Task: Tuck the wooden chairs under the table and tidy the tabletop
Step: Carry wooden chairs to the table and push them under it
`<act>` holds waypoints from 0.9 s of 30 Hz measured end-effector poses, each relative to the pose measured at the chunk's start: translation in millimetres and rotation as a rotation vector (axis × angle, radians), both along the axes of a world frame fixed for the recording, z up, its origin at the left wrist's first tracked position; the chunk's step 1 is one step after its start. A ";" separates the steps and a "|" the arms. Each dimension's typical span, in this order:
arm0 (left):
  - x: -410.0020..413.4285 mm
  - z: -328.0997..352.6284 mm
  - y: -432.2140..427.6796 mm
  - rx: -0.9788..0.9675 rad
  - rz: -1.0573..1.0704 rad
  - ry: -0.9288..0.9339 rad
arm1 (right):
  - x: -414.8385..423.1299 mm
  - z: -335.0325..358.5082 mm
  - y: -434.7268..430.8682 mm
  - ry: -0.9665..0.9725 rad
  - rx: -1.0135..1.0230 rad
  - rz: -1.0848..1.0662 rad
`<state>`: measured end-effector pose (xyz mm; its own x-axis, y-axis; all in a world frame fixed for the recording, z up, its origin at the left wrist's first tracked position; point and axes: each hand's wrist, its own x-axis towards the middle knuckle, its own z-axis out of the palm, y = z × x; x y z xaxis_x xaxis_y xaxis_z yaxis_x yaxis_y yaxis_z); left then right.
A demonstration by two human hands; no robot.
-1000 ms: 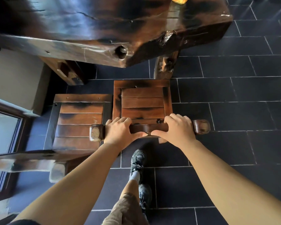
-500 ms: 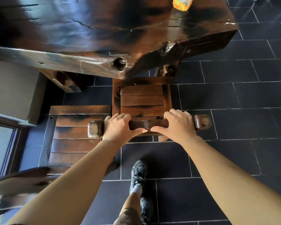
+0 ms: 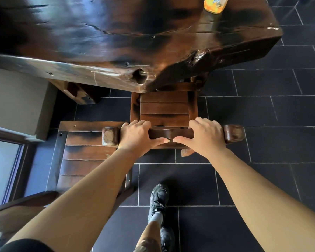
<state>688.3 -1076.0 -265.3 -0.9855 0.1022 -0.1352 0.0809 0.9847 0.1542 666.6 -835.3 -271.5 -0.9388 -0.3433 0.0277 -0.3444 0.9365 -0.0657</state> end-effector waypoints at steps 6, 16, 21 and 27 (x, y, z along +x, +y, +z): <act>-1.7 -1.0 -3.9 0.013 -0.011 0.009 | 0.7 0.8 -4.7 -0.003 0.011 -0.017; -0.9 1.5 -2.2 -0.010 0.003 -0.016 | 1.9 4.9 -6.5 -0.087 0.041 -0.076; -1.9 7.7 -0.2 -0.005 0.017 -0.092 | 2.1 11.1 -8.3 -0.173 0.065 -0.108; 10.7 28.0 15.9 0.030 0.125 -0.250 | 15.0 42.7 -23.3 -0.349 0.069 -0.163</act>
<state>699.0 -1060.2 -237.4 -0.9273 -0.0104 -0.3743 -0.0848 0.9794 0.1831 681.7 -858.6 -228.8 -0.9300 -0.1785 -0.3212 -0.1584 0.9834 -0.0880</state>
